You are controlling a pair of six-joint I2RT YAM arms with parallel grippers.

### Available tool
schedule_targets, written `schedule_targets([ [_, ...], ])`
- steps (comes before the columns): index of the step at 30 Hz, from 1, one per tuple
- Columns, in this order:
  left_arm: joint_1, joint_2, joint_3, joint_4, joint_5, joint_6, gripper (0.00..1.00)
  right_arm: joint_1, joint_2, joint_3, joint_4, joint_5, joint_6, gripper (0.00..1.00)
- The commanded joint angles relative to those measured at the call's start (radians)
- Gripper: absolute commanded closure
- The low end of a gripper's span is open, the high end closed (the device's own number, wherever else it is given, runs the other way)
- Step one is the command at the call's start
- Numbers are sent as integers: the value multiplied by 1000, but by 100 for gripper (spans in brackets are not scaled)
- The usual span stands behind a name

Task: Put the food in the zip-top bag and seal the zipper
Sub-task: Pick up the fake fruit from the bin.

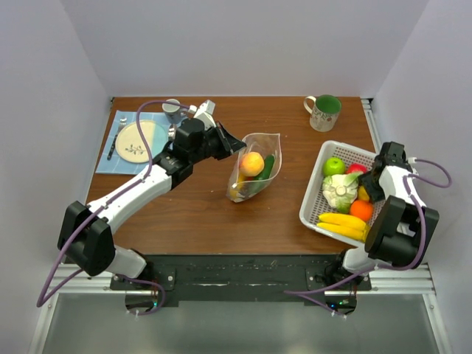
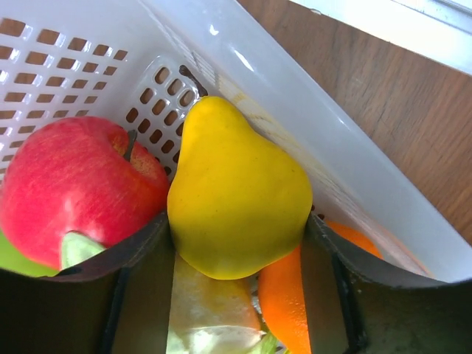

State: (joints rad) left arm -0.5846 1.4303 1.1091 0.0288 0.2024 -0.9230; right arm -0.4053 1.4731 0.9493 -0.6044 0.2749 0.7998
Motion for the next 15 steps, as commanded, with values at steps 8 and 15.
schedule_targets([
  [8, 6, 1, 38, 52, -4, 6, 100, 2, -193, 146, -132, -26, -142, 80],
  [15, 6, 2, 40, 63, -12, -5, 100, 60, -286, 213, -196, -154, -179, 83],
])
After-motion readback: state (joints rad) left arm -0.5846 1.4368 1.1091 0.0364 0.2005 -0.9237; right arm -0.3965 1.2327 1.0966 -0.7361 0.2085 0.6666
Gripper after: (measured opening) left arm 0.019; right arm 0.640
